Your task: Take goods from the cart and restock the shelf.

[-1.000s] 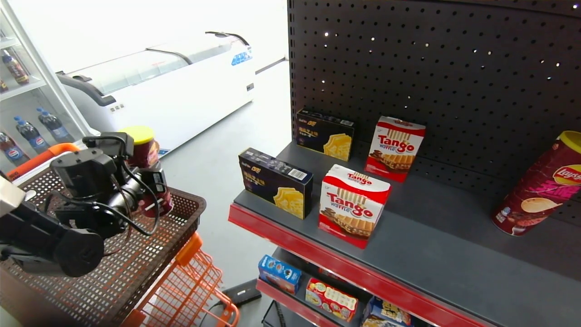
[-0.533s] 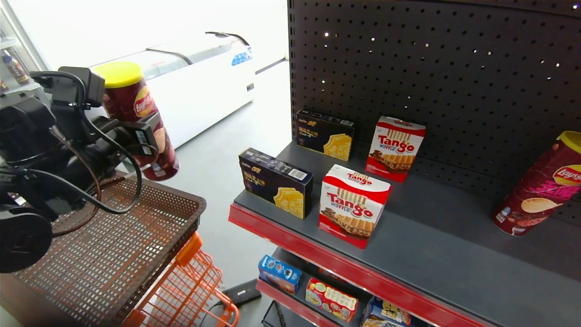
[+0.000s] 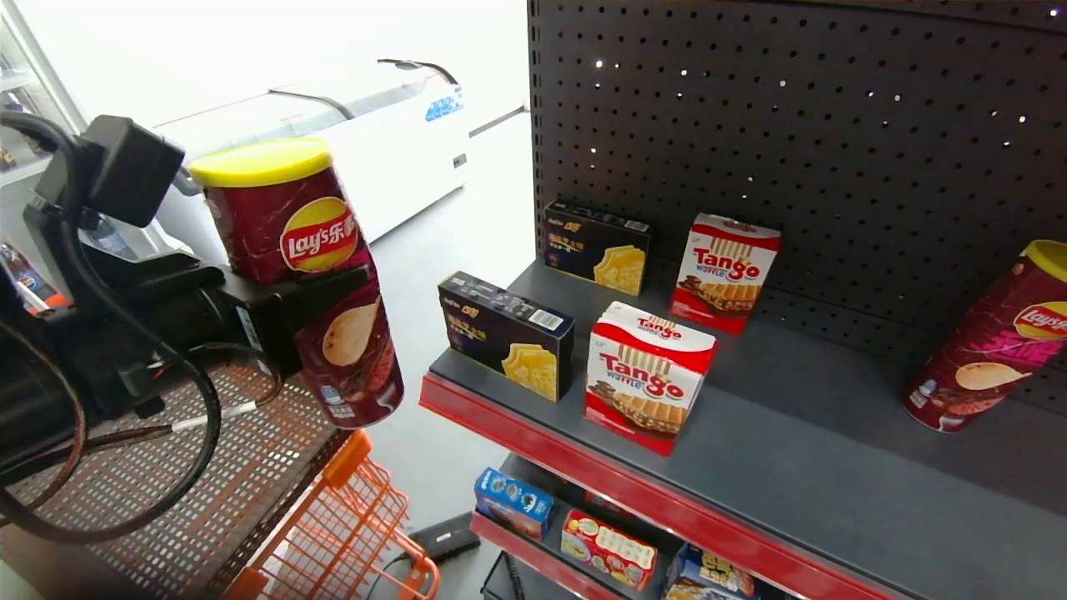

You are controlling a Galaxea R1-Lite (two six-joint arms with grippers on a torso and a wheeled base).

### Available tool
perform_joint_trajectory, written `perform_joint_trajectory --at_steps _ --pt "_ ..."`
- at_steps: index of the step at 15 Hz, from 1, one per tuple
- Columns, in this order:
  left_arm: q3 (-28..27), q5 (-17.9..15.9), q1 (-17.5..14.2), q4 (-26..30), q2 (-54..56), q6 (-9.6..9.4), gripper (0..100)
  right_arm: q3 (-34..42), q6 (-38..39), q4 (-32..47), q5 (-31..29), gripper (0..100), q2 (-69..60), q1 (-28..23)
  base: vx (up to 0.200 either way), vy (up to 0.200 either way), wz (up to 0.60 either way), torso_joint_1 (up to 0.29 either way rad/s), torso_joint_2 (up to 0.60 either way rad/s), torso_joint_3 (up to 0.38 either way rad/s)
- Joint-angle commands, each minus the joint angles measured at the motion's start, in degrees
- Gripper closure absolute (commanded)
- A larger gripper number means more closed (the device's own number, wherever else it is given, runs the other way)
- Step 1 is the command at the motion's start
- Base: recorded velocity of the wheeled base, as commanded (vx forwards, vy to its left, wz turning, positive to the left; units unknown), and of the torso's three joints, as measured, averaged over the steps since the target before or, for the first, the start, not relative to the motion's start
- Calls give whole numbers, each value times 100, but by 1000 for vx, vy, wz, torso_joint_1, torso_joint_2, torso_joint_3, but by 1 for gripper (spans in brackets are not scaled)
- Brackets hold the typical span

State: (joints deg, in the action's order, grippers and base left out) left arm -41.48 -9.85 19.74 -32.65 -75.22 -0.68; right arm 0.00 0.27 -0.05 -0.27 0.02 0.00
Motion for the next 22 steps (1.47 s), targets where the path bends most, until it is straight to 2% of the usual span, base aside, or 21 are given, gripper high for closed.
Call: perform_joint_trajectory --at_steps 1,2,4,8,10,11,12,13,15,17,20,22 --pt "18 18 206 30 209 -2 100 0 0 5 0 0 -2 0 0 0 0 0 0 0" --pt "97 1 373 39 227 -2 100 0 0 -4 0 0 -2 0 0 0 0 0 0 0" --pt "149 -17 435 -5 200 -46 100 0 0 5 0 0 -2 0 0 0 0 0 0 0" --pt "149 -26 1006 21 42 -55 100 0 0 -4 0 0 -2 0 0 0 0 0 0 0" --pt "167 -52 1059 48 42 -28 100 0 0 -4 0 0 -2 0 0 0 0 0 0 0" --pt "167 -228 1067 57 42 -28 100 0 0 -4 -8 0 -2 0 0 0 0 0 0 0" --pt "141 -615 1015 65 51 -2 100 0 0 -4 0 0 -2 0 0 0 0 0 0 0" --pt "62 -1142 909 83 42 7 100 0 0 5 0 0 -2 0 0 0 0 0 0 0" --pt "35 -1406 848 83 33 16 100 0 -9 14 9 0 -2 0 0 0 0 0 0 0" --pt "53 -1898 856 -14 77 341 100 0 -9 5 9 0 -2 0 0 0 0 0 0 0" --pt "35 -2320 874 -251 77 420 100 0 -18 5 9 0 -2 0 0 0 0 0 0 0" --pt "44 -2425 944 -269 68 411 100 0 -18 5 9 0 -2 0 0 0 0 0 0 0"
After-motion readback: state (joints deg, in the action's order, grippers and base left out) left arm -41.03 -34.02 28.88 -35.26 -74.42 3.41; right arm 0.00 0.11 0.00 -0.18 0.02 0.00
